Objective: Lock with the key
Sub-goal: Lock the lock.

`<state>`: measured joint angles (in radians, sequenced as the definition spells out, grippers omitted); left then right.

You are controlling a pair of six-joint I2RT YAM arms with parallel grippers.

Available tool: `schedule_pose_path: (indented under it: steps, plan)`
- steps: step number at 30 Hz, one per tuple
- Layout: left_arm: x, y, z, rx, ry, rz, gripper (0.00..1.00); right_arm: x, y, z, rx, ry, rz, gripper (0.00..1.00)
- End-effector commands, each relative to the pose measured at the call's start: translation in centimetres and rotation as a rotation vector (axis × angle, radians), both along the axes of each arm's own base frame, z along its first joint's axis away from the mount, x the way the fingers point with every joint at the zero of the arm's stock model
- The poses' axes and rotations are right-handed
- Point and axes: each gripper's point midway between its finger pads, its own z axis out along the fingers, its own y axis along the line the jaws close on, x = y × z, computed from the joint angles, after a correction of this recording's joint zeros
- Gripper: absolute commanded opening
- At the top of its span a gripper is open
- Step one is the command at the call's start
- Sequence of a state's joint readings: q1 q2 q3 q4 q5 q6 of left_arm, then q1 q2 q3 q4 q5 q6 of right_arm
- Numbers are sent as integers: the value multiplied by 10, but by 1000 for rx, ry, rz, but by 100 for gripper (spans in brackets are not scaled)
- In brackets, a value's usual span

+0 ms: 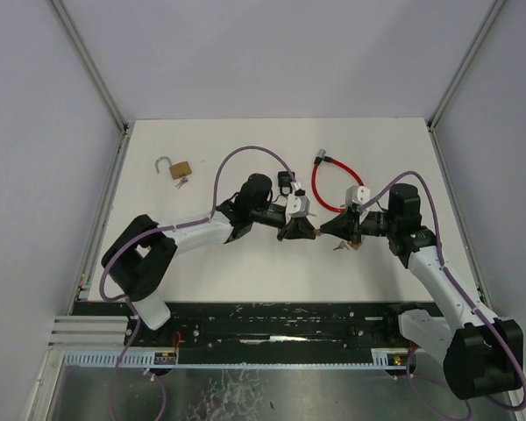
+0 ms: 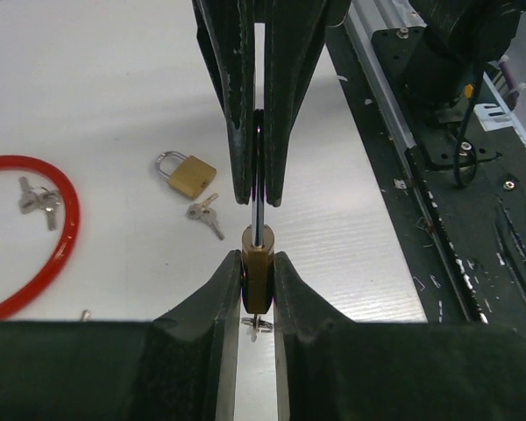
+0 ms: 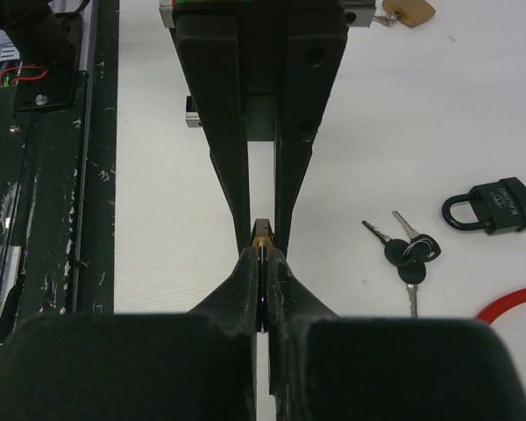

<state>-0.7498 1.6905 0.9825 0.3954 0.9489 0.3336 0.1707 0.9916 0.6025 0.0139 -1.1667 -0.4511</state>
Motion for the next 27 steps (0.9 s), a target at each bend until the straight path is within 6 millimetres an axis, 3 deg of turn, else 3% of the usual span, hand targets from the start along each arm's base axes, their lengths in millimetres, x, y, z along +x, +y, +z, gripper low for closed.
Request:
schedule_pose_path:
  steps: [1, 8, 21, 24, 27]
  plan:
    - [-27, -20, 61, -214, -130, -174, 0, -4, 17, -1, -16, -42, 76, 0]
    - [-7, 6, 95, -361, -149, -90, 0, 0, 15, -24, -114, -11, 63, 0]
    - [-1, 10, 108, -427, -152, -92, 0, 7, 21, -50, -192, 72, 60, 0]
    - [-6, 14, 107, -454, -160, -101, 0, 12, 20, -40, -189, 68, 45, 0]
    - [-10, 18, 106, -451, -154, -88, 0, 21, 9, -10, -123, 52, -3, 0]
